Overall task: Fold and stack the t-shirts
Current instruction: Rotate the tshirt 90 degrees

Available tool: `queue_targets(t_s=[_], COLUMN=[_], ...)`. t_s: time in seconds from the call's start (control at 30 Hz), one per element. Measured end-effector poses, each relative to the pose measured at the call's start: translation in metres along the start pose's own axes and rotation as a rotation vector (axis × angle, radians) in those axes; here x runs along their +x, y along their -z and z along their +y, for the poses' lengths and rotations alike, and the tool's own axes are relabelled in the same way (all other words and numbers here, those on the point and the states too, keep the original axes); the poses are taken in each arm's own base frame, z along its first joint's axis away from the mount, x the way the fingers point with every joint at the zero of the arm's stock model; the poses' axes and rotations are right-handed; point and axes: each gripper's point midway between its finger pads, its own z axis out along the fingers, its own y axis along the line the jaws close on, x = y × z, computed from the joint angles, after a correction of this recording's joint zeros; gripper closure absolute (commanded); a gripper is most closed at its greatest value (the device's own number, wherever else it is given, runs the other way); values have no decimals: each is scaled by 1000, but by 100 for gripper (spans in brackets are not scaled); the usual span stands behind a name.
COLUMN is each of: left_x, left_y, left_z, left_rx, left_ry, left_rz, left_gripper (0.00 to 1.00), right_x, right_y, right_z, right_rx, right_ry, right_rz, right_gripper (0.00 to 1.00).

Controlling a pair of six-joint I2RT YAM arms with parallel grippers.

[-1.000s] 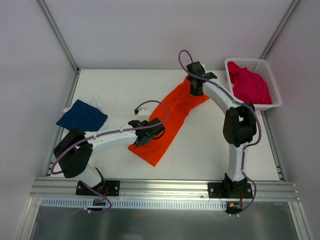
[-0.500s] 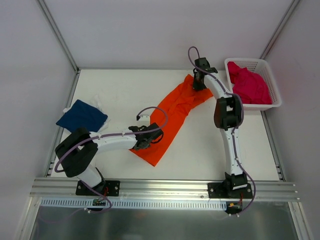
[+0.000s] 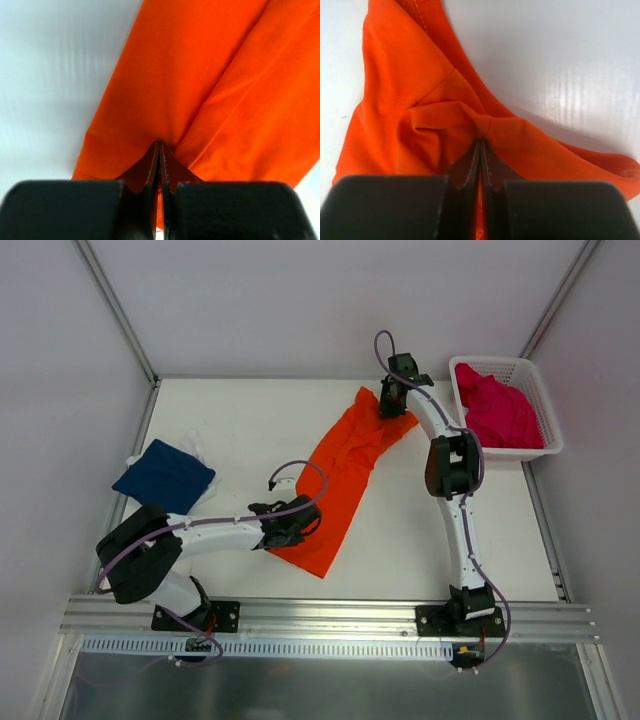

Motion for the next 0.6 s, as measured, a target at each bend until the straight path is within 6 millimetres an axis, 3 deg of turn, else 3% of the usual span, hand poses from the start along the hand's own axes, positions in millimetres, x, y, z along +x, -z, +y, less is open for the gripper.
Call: queue_targets(t_s=[0.4,0.6], left_x=[62,81], left_y=[39,52], left_z=[-31,-49], left_rx=[177,204], left_ry=[64,25], left_rz=[147,187], left_gripper=[100,100], right_x=[-2,-2], right_y=[-5,-11], right_z=[39,56], right_rx=[-206,-303], right_ry=[-68,-106], right_rz=[6,12], right_gripper=[94,94])
